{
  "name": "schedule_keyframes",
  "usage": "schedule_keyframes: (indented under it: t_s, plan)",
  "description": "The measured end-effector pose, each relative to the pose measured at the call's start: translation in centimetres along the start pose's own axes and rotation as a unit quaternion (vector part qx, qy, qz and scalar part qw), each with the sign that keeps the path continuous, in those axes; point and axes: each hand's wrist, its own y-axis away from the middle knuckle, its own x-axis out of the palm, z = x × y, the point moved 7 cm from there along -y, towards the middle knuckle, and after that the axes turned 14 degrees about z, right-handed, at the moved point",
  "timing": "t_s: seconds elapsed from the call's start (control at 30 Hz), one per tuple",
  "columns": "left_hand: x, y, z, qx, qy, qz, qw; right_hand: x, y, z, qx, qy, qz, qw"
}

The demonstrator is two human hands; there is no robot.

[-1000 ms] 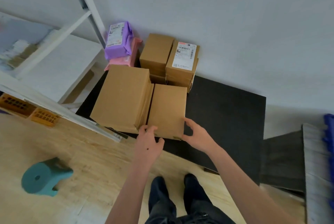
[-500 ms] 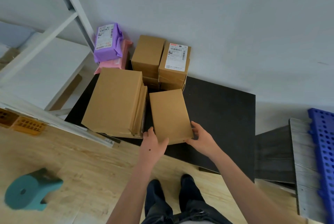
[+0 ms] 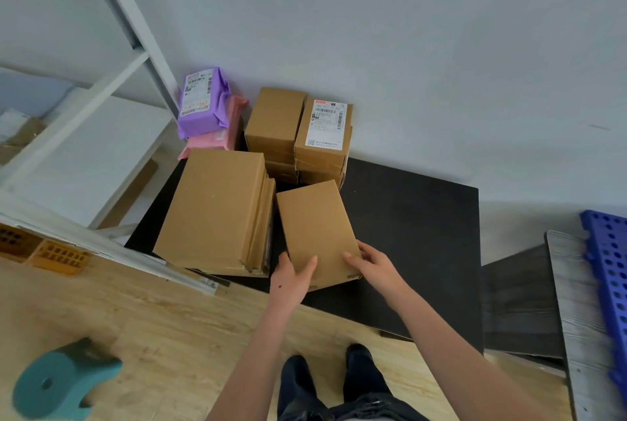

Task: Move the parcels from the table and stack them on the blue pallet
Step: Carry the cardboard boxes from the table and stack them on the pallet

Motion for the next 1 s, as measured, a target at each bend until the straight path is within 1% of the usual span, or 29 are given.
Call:
schedule_keyframes:
  t_s: [0.1, 0.23, 0.33, 0.47, 0.57, 0.73, 0.87, 1.0]
  plan:
    - [-0.4, -0.1, 0.3, -0.014, 0.055, -0.008, 0.998, -0.9, 1.0, 0.7, -0.025, 0.006, -0.022, 0.999]
    - [-0.1, -0.2, 0.5, -0.015, 0.166, 0.010, 0.986, -2.0, 2.7, 1.6, -0.072, -0.016, -0.052, 0.996]
    - [0.4, -0.3, 0.0, 0.000, 0.178, 0.019, 0.984, -2.6, 4.1, 2.2, -0.087, 0.015, -0.089, 0.992]
    - [1.3, -0.6, -1.2, 0.036, 0.227, 0.073, 0.970, -3.7, 6.3, 2.5, -0.103, 0.037, -0.142, 0.984]
    - [1.4, -0.6, -1.6, 0.059, 0.213, 0.096, 0.970, -4.0, 8.1, 2.5, -0.137, 0.043, -0.180, 0.973]
    - [1.6, -0.5, -2.5, 0.100, 0.163, 0.122, 0.974, -2.9, 10.9, 2.3, -0.160, 0.048, -0.226, 0.960]
    - [2.2, 0.1, -3.5, 0.123, 0.089, 0.132, 0.980, -2.3, 13.2, 1.6, -0.152, 0.048, -0.257, 0.953]
    - [3.6, 1.7, -4.5, 0.150, 0.064, 0.154, 0.975, -2.6, 15.7, 0.8, -0.142, 0.035, -0.285, 0.947]
